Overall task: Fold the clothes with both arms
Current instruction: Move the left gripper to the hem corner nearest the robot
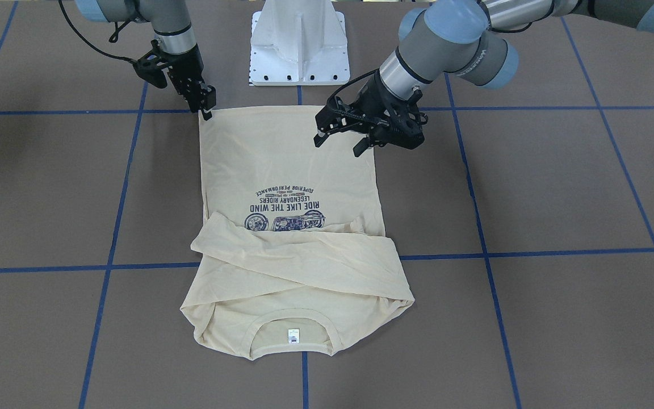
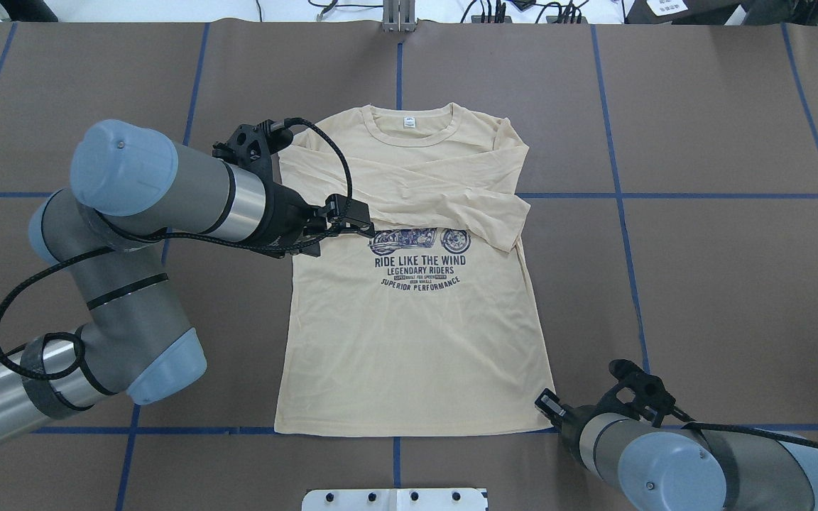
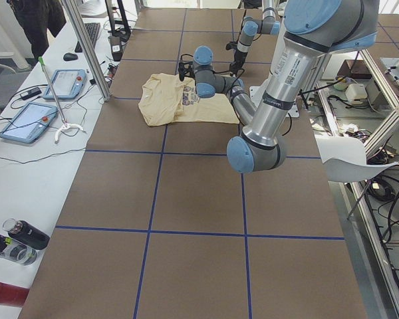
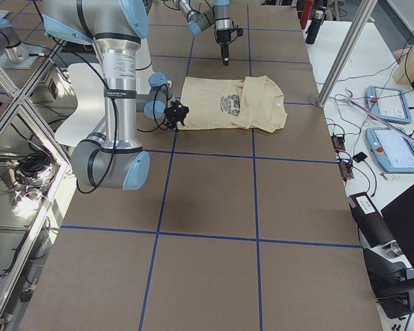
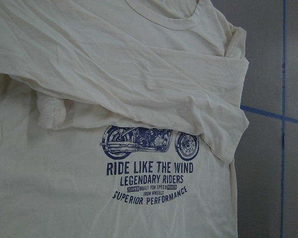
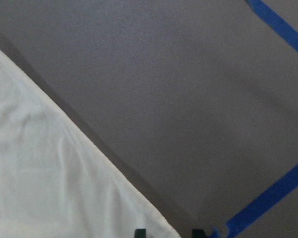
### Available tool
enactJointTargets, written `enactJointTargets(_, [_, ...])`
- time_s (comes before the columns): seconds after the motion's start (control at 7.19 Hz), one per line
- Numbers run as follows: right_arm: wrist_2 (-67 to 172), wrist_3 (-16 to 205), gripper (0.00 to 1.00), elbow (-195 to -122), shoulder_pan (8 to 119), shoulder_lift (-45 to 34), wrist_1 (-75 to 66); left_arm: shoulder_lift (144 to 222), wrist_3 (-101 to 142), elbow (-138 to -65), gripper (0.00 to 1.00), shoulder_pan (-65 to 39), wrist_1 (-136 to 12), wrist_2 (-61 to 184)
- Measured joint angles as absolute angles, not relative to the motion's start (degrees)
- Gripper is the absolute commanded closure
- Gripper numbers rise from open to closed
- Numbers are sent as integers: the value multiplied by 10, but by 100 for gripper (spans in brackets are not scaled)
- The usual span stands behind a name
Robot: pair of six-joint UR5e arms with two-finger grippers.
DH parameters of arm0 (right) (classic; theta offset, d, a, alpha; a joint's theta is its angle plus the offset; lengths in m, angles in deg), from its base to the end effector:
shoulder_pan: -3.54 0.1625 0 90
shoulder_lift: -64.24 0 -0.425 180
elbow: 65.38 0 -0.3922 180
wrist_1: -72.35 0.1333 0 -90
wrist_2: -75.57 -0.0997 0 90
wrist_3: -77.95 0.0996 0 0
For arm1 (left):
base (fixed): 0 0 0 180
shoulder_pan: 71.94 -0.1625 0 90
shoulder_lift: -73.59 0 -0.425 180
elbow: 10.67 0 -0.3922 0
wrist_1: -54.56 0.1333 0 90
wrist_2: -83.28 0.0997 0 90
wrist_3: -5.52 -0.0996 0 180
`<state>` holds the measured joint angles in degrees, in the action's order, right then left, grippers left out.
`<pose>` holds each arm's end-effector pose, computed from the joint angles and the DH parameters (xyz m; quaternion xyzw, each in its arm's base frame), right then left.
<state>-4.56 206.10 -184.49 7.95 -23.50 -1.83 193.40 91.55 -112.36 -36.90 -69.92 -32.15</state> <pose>-0.4784 -0.1877 0.3765 -0.0403 -0.4045 0.3634 0.8383 0.4527 -0.4281 0.1964 0.0370 0.6239 -0.0754 0.7770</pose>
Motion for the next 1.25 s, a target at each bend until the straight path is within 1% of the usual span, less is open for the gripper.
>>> enactJointTargets(0.42, [-50, 2060, 100, -1872, 85, -240, -18, 1921, 915, -1128, 1, -371, -700, -329])
enactJointTargets(0.7, [-50, 2060, 100, -1891, 85, -249, -19, 1872, 934, -1171, 1, -386, -699, -321])
enactJointTargets(0.83, [-50, 2061, 100, -1894, 84, -251, -20, 1838, 974, -1198, 1, -422, -698, -283])
enactJointTargets(1.11, [-50, 2061, 100, -1896, 84, -251, -21, 1790, 1056, -1222, 6, -506, -698, -193])
enactJointTargets(1.25, [-50, 2061, 100, -1896, 84, -251, -21, 1771, 1073, -1225, 14, -533, -692, -178])
